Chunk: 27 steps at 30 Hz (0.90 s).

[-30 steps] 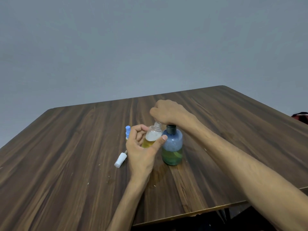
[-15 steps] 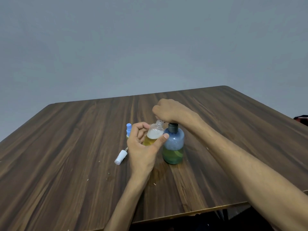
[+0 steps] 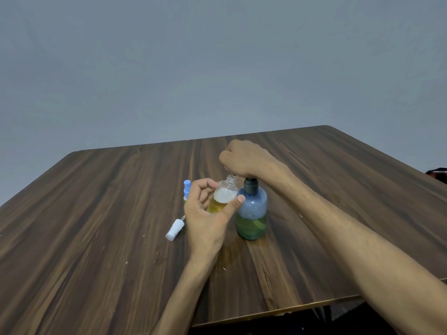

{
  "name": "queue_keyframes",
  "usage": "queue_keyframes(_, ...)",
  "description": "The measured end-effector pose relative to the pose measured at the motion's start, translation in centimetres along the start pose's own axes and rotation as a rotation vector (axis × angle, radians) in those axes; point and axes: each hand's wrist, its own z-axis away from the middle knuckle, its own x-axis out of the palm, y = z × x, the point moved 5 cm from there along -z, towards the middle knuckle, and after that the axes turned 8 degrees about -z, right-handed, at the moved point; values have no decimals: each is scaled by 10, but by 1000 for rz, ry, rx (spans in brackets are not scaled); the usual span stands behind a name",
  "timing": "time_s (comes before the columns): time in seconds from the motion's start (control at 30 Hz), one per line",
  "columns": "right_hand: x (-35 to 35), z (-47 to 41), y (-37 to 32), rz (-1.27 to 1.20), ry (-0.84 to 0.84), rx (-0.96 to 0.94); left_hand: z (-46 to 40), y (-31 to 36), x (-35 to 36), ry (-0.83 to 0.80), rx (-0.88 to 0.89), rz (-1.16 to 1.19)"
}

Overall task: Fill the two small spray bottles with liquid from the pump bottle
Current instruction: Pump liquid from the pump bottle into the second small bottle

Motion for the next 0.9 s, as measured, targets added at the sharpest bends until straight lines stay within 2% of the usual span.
queue_keyframes(0.1, 4, 1, 3, 12, -36, 26, 0, 0, 0, -4, 3, -2)
queue_keyframes(0.23, 0, 1, -1, -8, 11, -10, 0, 2, 0, 1, 12, 4)
queue_keyframes(0.37, 6, 1, 4, -24, -70, 41, 1, 2, 0, 2, 4, 5)
queue_keyframes(0.5, -2, 1, -2, -43, -16, 0, 0, 0, -1, 2, 9, -10)
queue_keyframes(0.67, 6, 2, 3, -11, -68, 37, 1, 1, -1, 9, 4, 7)
queue_keyframes(0.8, -2, 1, -2, -17, -8, -1, 0, 0, 0, 5, -1, 15)
queue_keyframes(0.9, 5, 1, 2, -4, -74, 46, 0, 1, 0, 7, -5, 7)
